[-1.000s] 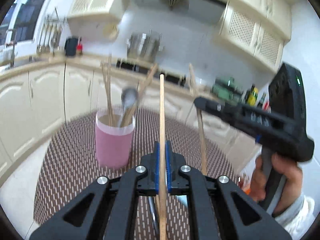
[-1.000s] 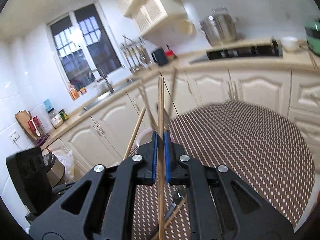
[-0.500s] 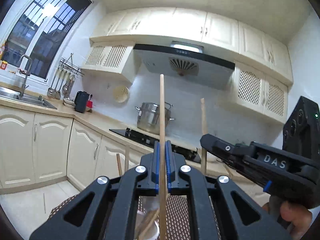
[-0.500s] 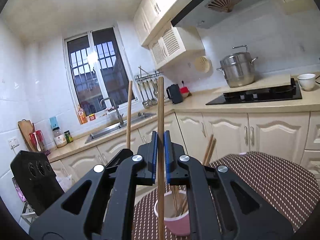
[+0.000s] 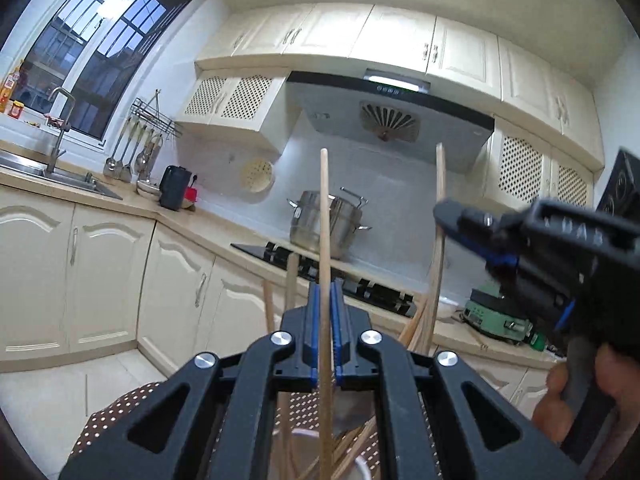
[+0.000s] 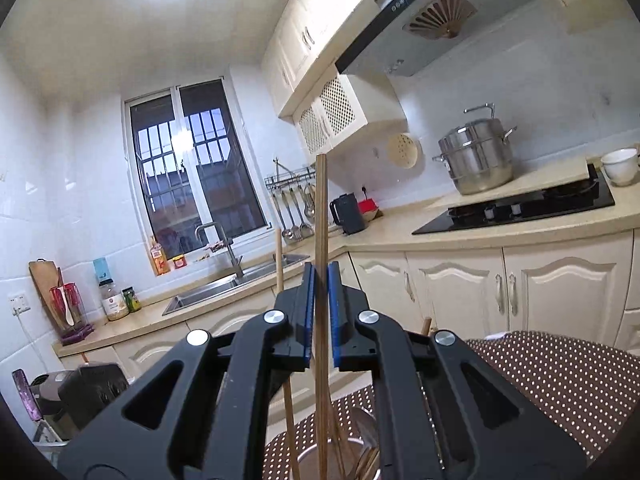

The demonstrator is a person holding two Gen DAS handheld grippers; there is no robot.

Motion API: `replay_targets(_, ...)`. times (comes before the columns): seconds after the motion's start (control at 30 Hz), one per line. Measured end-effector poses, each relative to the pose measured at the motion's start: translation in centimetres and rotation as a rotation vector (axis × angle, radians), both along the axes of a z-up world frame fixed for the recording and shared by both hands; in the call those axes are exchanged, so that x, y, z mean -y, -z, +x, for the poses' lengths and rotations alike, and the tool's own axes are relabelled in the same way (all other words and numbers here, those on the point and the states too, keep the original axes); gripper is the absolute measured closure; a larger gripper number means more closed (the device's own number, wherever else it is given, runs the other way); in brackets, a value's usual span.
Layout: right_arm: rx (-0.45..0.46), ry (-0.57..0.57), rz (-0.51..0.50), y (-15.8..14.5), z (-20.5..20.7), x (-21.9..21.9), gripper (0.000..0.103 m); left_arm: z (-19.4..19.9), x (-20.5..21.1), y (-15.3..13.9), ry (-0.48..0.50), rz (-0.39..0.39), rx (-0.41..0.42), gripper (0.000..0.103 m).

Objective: Organize utensils
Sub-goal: 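Lift both chopsticks with both grippers up over the pink cup, then open both grippers to drop the chopsticks into the pink cup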

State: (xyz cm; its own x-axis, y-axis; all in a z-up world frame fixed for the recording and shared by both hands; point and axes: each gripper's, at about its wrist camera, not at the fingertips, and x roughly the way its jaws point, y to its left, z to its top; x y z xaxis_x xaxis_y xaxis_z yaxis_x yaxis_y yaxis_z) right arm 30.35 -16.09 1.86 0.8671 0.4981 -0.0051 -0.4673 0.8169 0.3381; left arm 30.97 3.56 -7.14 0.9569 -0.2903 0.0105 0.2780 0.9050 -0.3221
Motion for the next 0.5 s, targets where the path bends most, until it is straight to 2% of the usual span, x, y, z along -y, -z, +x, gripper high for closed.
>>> replay_targets(0.2,0.005,0.008,-0.008,0.9,0.3,-0.5,0.096,-0.8,-0.6,1.9,0.001,0.013,-0.047,0.098)
replay_targets(0.33,0.01,0.022,-0.037,1.5,0.1,-0.9,0.096,-1.5,-0.8,2.4,0.005,0.016,-0.049,0.098)
replay_targets(0.5,0.024,0.032,-0.046,1.3,0.0,-1.2,0.096,-1.1,-1.5,0.7,0.005,-0.051,-0.003,0.098)
